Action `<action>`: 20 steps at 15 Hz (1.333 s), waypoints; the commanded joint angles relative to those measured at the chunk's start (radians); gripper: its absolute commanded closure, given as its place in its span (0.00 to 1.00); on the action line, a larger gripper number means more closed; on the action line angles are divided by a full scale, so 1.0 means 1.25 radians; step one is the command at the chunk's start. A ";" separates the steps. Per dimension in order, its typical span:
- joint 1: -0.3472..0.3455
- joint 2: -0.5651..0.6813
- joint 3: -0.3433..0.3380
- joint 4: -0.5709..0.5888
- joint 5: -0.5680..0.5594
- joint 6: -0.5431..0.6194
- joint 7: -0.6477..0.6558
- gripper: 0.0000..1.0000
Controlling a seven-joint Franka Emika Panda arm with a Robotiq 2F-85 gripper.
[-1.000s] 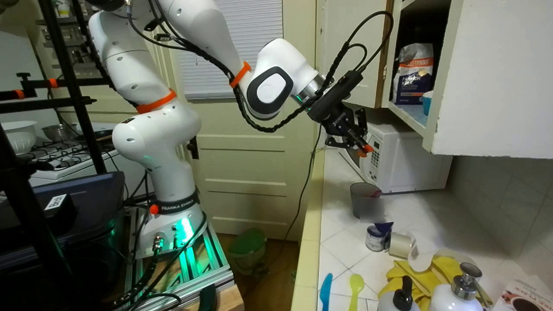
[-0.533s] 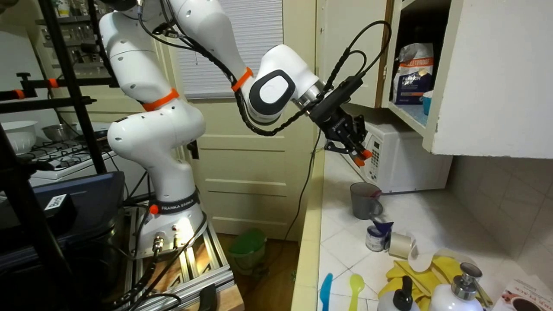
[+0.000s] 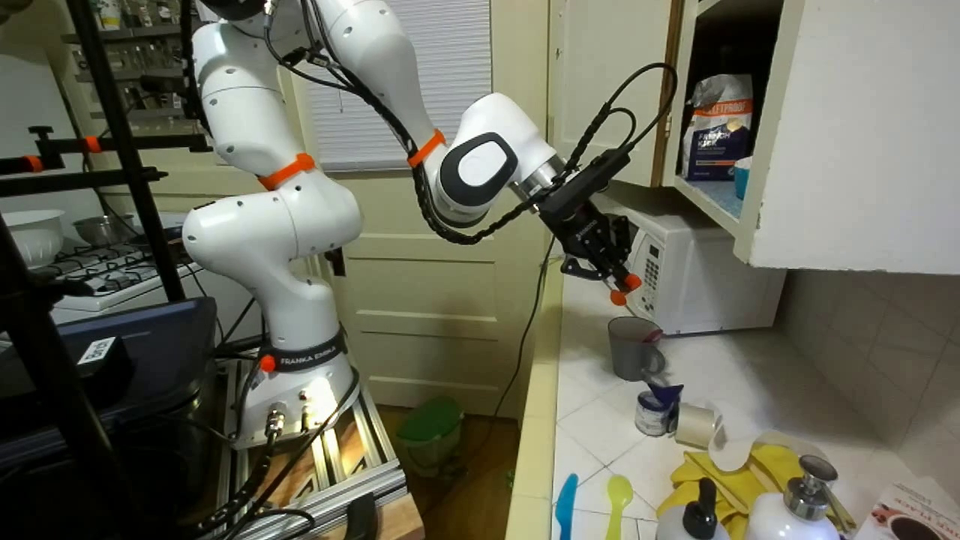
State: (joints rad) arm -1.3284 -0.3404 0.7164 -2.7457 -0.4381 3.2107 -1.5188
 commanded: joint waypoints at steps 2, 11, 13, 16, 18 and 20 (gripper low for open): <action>-0.135 -0.016 0.147 0.007 -0.016 0.007 0.018 0.97; -0.365 -0.027 0.402 0.038 0.012 0.042 0.066 0.97; -0.406 -0.022 0.448 0.045 0.017 0.043 0.083 0.97; -0.463 -0.023 0.511 0.051 0.020 0.059 0.107 0.97; -0.501 -0.026 0.551 0.053 0.022 0.076 0.122 0.97; -0.538 -0.030 0.590 0.055 0.024 0.092 0.132 0.97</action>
State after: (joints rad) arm -1.8975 -0.3541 1.3359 -2.6908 -0.4288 3.2884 -1.3855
